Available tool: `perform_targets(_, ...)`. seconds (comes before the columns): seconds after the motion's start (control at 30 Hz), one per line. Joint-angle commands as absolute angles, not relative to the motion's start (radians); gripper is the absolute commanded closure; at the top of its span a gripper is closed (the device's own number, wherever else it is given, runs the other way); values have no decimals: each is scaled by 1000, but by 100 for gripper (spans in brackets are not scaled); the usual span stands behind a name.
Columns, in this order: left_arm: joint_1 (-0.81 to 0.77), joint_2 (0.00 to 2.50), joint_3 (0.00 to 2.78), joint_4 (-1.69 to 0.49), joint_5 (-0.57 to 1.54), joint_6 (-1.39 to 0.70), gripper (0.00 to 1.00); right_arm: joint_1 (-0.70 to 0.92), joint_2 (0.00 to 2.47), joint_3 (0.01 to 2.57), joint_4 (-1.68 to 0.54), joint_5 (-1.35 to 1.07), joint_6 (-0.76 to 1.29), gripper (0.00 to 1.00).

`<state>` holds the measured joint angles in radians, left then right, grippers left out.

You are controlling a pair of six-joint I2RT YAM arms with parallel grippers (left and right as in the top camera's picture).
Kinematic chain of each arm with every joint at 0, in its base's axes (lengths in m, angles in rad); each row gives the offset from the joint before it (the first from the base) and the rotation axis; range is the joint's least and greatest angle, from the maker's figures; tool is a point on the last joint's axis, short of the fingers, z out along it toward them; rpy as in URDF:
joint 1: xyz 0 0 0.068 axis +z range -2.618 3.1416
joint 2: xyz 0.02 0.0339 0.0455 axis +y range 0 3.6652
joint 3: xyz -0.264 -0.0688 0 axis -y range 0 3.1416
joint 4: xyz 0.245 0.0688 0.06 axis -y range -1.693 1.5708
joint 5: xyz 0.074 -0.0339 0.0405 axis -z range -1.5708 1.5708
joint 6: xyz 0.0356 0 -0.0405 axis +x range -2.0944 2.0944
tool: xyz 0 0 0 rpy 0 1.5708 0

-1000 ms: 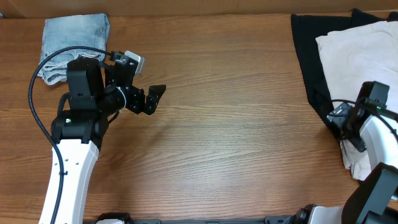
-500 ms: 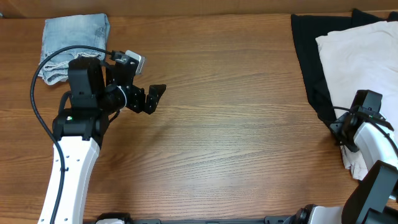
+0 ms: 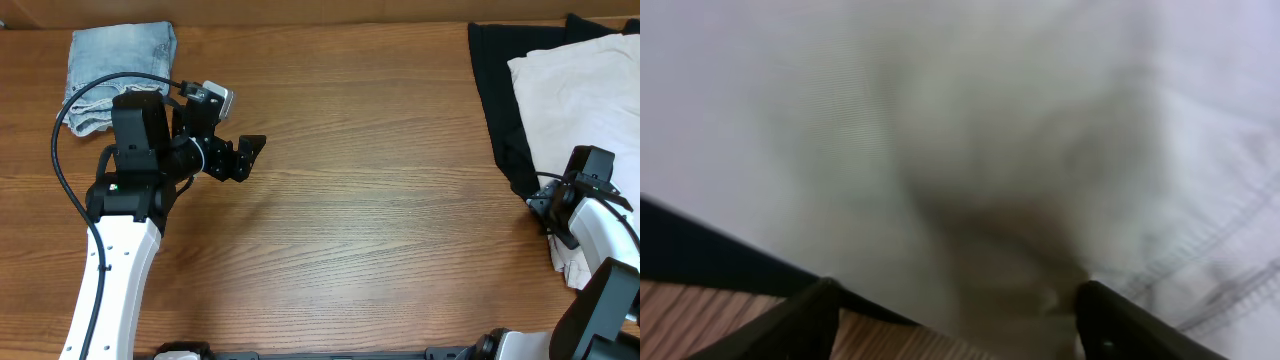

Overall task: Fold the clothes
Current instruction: 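Lower right gripper onto the beige shorts edge and close on it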

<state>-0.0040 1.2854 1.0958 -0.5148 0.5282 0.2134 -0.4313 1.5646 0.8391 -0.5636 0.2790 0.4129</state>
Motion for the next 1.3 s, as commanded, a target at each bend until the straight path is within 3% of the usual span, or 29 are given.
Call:
perform_targets(0.0,-1,1290,1121,-511,543,221,7,-432,1576,822,-542,208,328,20)
perform_targets(0.27,-1,1290,1121,-513,543,221,9,-434,1654,822,-536,247,349,26)
perform_targets(0.73,-1,1290,1121,-512,540,221,9,-434,1651,848,-556,273,367,71)
perform_targets(1.13,-1,1290,1121,-510,540,221,9,-434,1555,865,-608,244,365,75)
perform_targets(1.23,-1,1290,1121,-509,540,221,9,-433,1529,866,-614,223,358,94)
perform_targets(1.27,-1,1290,1121,-509,540,221,9,-433,1523,866,-615,222,358,96)
